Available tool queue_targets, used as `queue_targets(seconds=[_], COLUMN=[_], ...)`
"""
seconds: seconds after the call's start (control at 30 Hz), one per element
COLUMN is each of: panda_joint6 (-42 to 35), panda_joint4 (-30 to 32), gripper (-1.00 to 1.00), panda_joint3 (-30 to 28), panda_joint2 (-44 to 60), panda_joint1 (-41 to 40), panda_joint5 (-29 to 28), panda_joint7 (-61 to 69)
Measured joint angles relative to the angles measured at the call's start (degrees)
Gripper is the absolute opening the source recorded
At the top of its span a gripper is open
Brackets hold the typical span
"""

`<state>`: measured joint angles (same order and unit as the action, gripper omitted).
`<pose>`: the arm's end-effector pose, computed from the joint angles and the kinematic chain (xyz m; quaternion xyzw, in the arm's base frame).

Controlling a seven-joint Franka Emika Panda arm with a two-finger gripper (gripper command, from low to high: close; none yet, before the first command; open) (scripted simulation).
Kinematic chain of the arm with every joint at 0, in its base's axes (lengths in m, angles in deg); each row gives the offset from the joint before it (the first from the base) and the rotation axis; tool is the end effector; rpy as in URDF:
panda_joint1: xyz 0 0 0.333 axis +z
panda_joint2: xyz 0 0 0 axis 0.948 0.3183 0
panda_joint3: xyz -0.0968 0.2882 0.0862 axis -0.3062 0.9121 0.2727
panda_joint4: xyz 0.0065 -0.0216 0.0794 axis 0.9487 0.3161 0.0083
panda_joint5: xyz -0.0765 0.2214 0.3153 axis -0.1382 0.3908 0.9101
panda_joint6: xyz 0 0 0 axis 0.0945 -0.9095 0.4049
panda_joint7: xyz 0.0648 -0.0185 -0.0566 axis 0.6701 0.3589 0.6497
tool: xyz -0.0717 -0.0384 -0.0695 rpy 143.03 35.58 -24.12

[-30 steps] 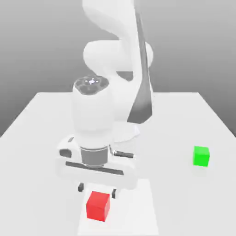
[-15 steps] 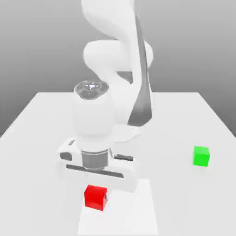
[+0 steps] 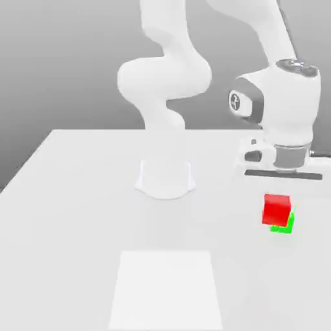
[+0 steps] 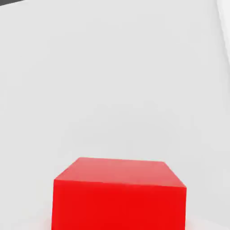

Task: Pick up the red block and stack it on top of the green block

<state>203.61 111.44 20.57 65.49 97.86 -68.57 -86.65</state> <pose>0.2650 0.2628 0.2467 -0.8773 0.4796 0.0118 0.0096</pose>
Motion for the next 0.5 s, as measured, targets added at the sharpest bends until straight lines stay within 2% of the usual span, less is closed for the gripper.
queue_targets(seconds=[0.17, 0.5], panda_joint6=[-0.21, 3.63], panda_joint4=[2.78, 2.89], gripper=[-1.00, -1.00], panda_joint3=[7.22, 9.23], panda_joint2=[-3.15, 0.23], panda_joint1=[5.28, 2.86], panda_joint5=[1.50, -4.22], panda_joint7=[-10.73, -15.47])
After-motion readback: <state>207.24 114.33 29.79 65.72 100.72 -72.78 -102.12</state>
